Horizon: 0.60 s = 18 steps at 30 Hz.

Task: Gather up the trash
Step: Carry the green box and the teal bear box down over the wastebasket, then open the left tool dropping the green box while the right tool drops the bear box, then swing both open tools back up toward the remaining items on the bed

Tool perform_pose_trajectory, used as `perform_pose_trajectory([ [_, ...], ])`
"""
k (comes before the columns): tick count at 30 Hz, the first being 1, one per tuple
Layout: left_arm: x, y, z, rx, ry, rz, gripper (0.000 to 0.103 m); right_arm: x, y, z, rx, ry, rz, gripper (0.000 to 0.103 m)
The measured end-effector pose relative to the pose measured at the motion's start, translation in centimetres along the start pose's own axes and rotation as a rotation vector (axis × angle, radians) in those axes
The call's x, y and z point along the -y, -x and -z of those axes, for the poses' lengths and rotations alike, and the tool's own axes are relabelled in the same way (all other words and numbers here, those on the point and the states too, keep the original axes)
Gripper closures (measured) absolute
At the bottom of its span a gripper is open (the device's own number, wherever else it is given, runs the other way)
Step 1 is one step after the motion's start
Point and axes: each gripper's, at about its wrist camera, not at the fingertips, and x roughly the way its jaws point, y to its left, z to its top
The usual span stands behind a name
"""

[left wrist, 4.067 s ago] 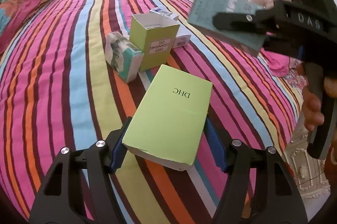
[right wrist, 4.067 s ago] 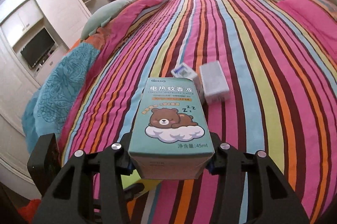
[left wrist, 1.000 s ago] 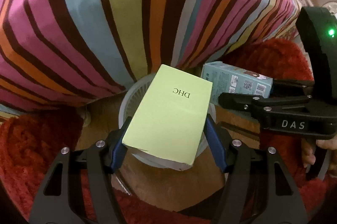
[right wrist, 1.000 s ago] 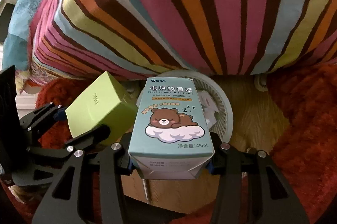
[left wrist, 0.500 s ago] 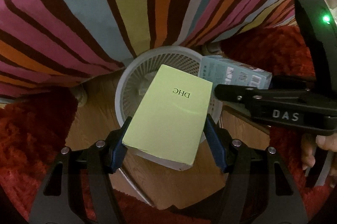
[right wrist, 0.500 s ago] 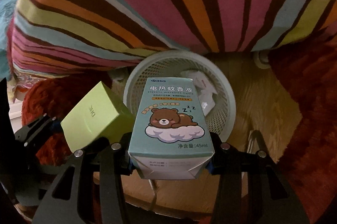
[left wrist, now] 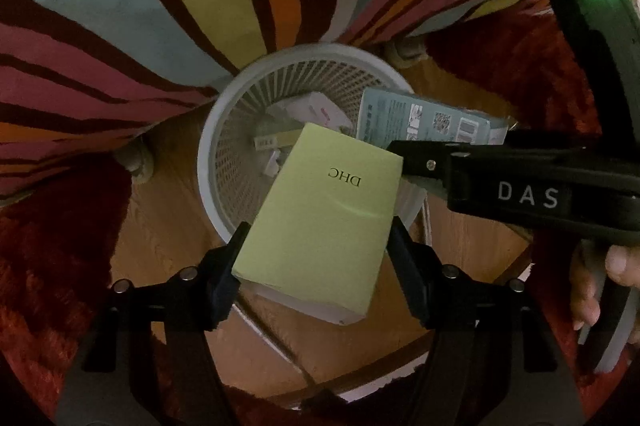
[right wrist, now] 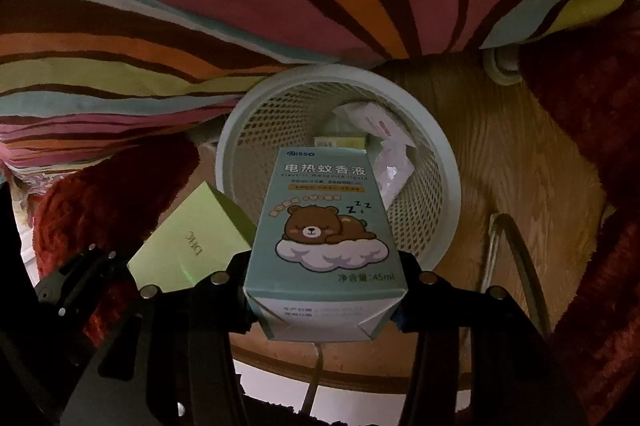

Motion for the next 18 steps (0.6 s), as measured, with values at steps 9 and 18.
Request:
perform_pose_trajectory([
  [9,-0.6,-1.5,-0.2,-0.075,0.056,0.005,0.02,0.6,-0.4,-0.5,-0.02,-0.055,-0.022,0.015],
  [18,-0.9,-1.6,-0.3,-0.069,0.067,0.023,0.02,1.5,-0.5,-0.8,-0.021,-0.112,-0.039,0.015],
])
